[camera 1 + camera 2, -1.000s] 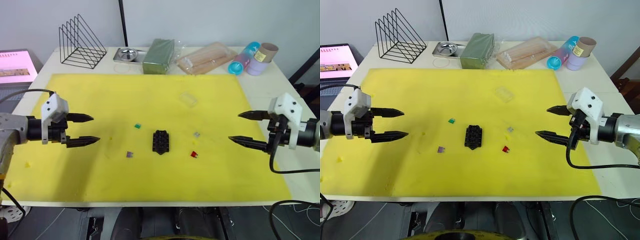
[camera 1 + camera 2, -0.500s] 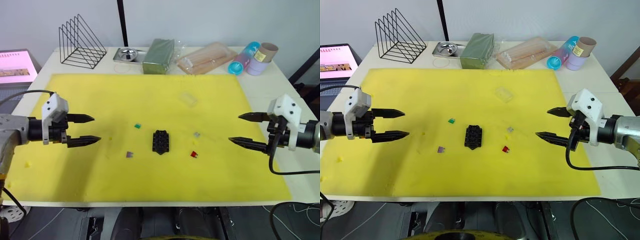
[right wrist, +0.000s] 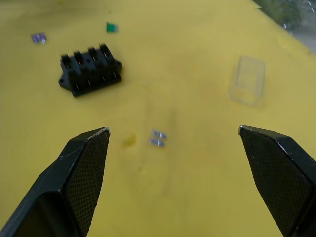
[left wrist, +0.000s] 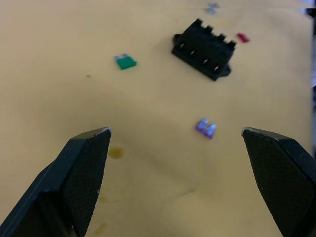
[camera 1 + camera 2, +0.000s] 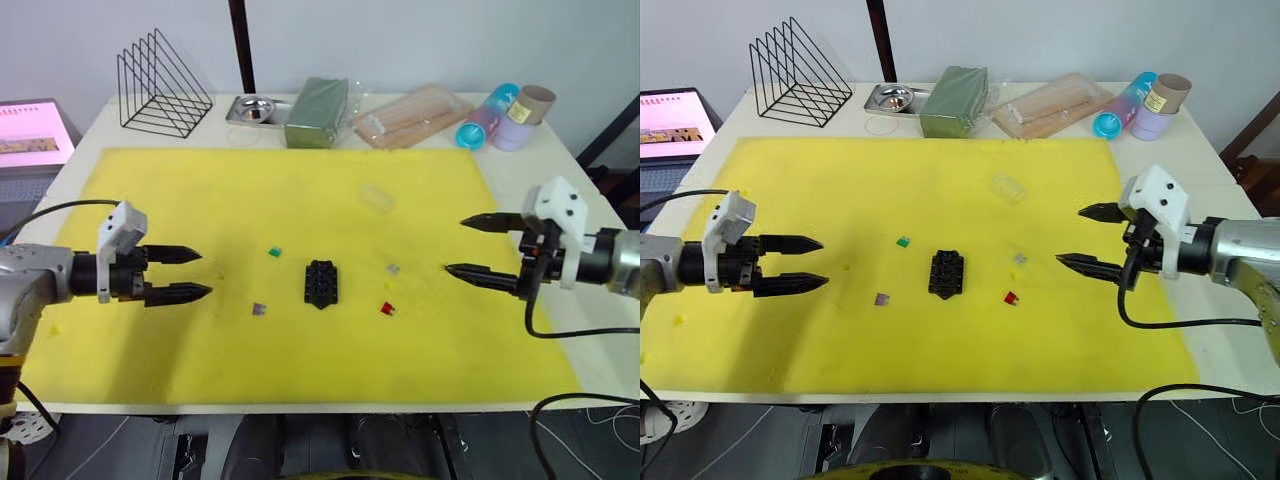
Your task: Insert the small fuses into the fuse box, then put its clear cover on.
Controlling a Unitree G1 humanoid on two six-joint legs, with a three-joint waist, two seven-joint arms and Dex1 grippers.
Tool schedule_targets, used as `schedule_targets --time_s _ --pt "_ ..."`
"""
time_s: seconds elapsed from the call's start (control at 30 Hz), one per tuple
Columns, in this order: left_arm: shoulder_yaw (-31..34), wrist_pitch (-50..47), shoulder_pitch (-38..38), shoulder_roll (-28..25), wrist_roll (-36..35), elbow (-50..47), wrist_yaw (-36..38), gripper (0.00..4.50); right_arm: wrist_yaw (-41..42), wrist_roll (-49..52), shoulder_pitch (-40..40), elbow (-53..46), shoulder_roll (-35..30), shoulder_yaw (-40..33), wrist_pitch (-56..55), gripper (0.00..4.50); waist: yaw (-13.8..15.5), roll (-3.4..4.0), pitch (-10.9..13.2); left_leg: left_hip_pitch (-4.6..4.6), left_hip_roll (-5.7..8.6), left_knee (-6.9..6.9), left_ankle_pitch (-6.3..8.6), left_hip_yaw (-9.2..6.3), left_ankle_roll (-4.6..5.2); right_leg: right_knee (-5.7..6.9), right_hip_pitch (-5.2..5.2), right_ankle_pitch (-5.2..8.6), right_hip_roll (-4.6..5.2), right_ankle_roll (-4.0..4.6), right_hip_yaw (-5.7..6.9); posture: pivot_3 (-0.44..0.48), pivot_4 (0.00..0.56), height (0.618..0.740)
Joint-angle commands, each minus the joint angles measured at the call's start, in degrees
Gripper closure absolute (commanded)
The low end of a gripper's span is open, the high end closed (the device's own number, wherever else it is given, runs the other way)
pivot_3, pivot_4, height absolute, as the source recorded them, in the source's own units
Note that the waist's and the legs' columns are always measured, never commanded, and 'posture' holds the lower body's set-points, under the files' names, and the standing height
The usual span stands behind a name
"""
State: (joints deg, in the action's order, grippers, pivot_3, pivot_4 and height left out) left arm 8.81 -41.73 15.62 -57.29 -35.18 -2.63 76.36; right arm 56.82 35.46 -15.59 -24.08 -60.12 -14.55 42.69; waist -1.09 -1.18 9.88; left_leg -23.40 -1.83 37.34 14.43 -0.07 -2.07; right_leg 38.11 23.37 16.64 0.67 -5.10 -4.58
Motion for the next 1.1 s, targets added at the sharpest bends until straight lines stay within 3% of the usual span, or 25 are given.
schedule_targets --time_s 0.03,0.23,0.33,0.47,0.8,1.1 --pt "0.37 -10.06 -1.66 0.15 -6.58 -4.87 -1.40 0.00 -1.48 1.80 -3.71 -3.60 1.99 2.98 0.57 0.03 -0.02 0.00 0.00 0.00 0.00 -0.01 0.00 0.00 0.00 0.01 0.01 0.00 0.01 0.00 0.00 0.000 0.150 0.740" --pt "4.87 -32.37 -2.66 2.66 -20.05 -7.19 -9.66 0.00 -4.57 2.24 -10.61 -7.02 8.33 11.92 2.63 0.03 -0.14 0.00 0.00 0.00 -0.03 0.00 0.00 -0.20 0.00 0.07 0.04 0.00 -0.01 0.00 0.01 0.000 0.150 0.740" --pt "7.52 -40.87 -1.87 4.88 -23.31 -5.64 -15.69 0.58 -5.27 1.08 -13.06 -6.75 10.32 14.87 2.54 0.00 -0.08 0.01 0.00 0.00 -0.02 0.00 0.00 -0.26 0.00 0.08 0.04 0.00 0.01 -0.01 0.01 0.000 0.150 0.740" --pt "10.96 -49.07 -0.62 7.81 -26.73 -3.47 -21.92 1.96 -6.19 0.74 -15.08 -6.72 11.87 16.92 3.03 0.00 0.25 0.00 0.00 -0.01 0.00 0.05 0.00 -0.31 0.00 0.08 0.00 -0.01 0.06 -0.01 0.05 0.000 0.150 0.740" --pt "11.26 -50.77 -2.71 10.76 -41.80 1.24 -39.58 1.96 -6.92 0.74 -16.18 -7.33 12.62 18.15 4.37 0.00 0.13 -0.01 0.00 0.00 0.00 0.05 0.00 -0.35 0.00 0.09 0.01 -0.02 0.23 0.00 0.07 0.000 0.150 0.740" --pt "14.15 -50.48 -4.67 20.04 -47.55 2.78 -54.49 1.96 -8.25 0.72 -16.19 -7.52 12.93 17.71 4.86 0.00 0.36 0.01 -0.04 0.01 0.06 0.06 0.00 -0.36 -0.01 0.08 -0.02 -0.03 0.34 0.00 0.11 0.000 0.150 0.740"
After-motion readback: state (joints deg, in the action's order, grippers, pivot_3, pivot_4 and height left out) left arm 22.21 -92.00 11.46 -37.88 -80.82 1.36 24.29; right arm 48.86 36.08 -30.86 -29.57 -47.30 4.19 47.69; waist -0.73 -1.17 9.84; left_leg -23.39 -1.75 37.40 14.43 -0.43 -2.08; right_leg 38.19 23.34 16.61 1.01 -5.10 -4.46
